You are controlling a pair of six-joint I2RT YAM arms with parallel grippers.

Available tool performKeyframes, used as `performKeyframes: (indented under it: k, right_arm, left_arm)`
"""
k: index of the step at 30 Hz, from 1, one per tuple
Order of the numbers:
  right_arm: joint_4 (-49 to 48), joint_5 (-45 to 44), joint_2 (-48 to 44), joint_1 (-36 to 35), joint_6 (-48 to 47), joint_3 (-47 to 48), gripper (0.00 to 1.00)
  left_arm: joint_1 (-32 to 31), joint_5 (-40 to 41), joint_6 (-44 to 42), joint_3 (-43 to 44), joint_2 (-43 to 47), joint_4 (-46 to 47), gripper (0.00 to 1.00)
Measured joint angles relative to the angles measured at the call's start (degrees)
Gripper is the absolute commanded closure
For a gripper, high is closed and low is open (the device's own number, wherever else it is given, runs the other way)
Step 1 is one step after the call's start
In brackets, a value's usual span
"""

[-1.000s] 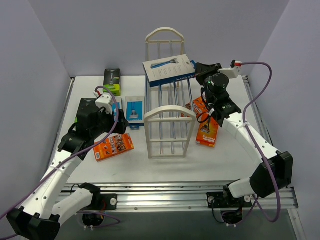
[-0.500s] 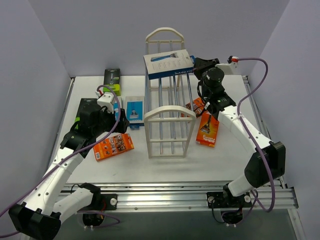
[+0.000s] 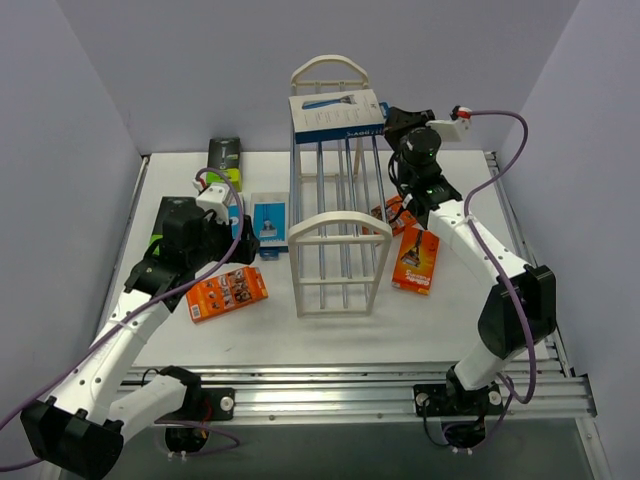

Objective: Place and organize the shaving razors onto the shelf
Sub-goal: Place the shaving razor onto shelf

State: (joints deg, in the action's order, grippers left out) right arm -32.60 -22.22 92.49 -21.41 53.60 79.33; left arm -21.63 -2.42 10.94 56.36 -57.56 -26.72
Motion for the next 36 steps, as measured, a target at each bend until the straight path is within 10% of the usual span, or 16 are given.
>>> performKeyframes:
  k: [36]
  right_arm:
    - [-6.4, -2.9, 7.2, -0.5, -3.1, 5.4, 1.0]
  left_arm:
    - [0.0, -1.2, 0.5, 0.0, -2.3, 0.4, 0.06]
